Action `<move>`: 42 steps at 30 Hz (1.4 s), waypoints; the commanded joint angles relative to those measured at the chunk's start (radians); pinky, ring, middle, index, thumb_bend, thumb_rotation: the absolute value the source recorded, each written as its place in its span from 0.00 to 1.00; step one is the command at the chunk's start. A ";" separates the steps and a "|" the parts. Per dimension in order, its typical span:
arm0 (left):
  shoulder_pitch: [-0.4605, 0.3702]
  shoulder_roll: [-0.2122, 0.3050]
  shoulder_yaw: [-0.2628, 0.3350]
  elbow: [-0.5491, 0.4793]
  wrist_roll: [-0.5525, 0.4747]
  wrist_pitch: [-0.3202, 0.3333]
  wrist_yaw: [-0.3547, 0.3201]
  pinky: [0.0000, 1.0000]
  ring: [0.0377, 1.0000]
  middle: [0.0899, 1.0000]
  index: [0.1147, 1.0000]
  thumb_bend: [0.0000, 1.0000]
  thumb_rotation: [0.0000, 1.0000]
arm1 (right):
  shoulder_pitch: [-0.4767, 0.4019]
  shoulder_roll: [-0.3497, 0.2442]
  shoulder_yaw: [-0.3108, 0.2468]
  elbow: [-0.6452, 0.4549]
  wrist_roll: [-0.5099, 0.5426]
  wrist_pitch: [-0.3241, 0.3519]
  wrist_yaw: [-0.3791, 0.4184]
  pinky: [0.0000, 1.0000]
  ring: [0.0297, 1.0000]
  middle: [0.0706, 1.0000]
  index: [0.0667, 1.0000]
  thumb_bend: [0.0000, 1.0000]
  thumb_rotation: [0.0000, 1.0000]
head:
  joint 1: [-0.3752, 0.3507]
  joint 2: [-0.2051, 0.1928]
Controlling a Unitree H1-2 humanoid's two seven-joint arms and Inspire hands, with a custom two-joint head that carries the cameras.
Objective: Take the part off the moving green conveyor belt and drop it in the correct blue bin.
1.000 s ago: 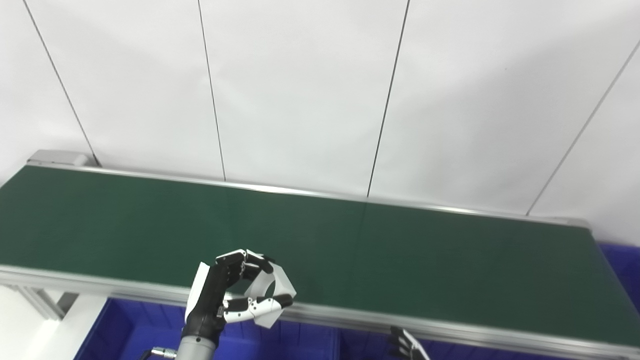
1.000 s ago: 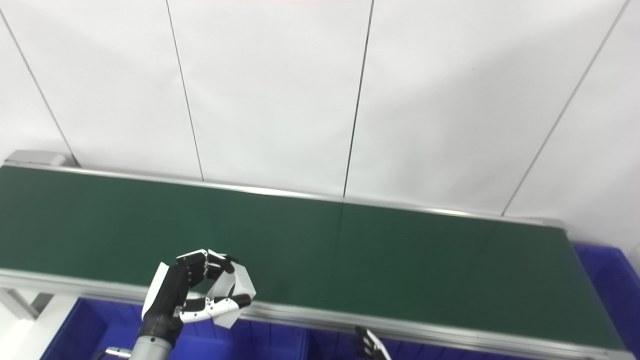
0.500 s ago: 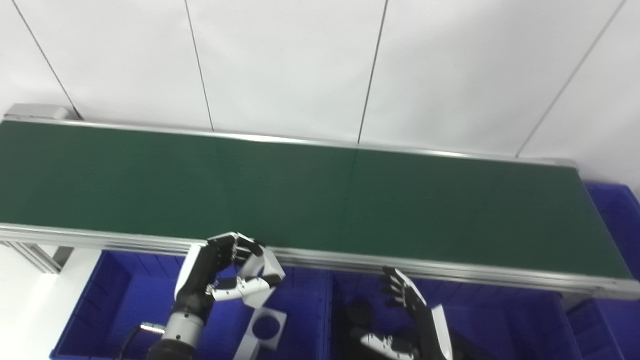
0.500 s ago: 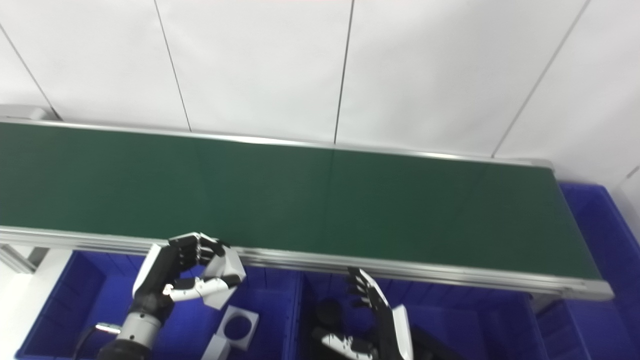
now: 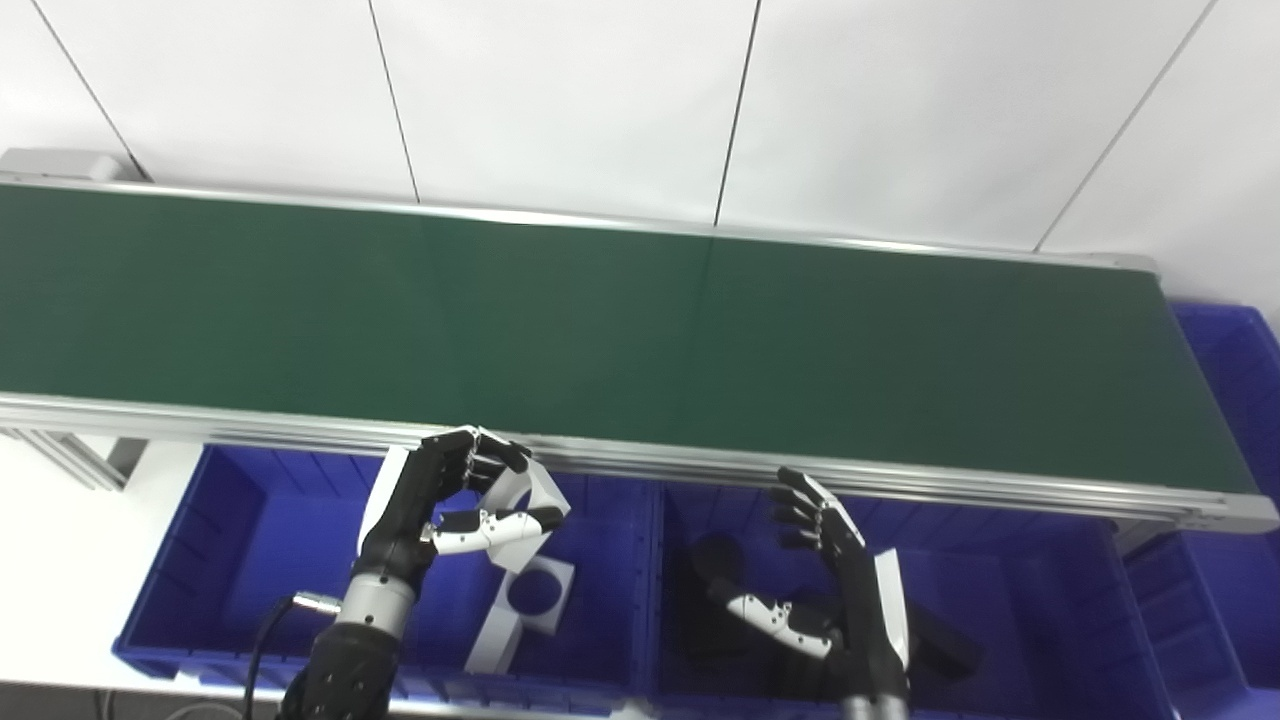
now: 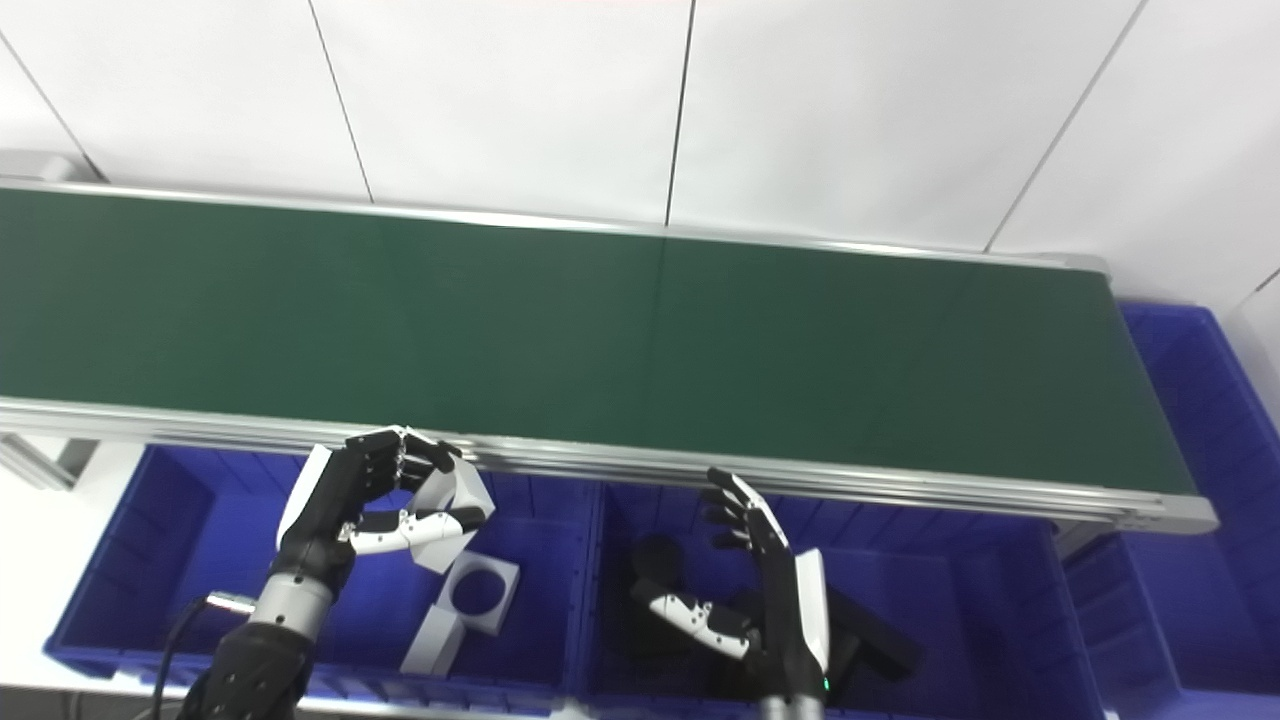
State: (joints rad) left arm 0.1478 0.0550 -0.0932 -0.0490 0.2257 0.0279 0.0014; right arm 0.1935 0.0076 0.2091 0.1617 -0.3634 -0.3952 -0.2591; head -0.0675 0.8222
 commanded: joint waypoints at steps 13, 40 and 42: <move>-0.011 0.088 -0.099 -0.022 0.222 0.166 -0.059 0.60 0.61 0.48 0.41 0.51 0.00 | 0.011 0.015 -0.015 -0.051 0.000 0.004 0.020 0.61 0.70 0.73 0.79 0.62 0.00 | 0.006 -0.017; -0.005 0.073 -0.106 0.007 0.022 -0.107 -0.087 0.79 0.81 0.78 0.70 0.78 0.00 | 0.003 0.016 -0.013 -0.017 -0.012 -0.026 0.019 0.59 0.69 0.73 0.79 0.62 0.00 | -0.011 -0.047; 0.001 0.036 -0.082 0.033 -0.047 -0.194 -0.074 0.79 0.79 0.75 0.67 0.76 0.00 | 0.002 0.017 -0.014 -0.018 -0.014 -0.024 0.019 0.59 0.69 0.73 0.79 0.62 0.00 | -0.014 -0.048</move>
State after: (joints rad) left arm 0.1520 0.1090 -0.1850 -0.0115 0.2309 -0.0661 -0.0972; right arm 0.2061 0.0150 0.1947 0.1645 -0.3724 -0.3859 -0.2343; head -0.0828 0.7731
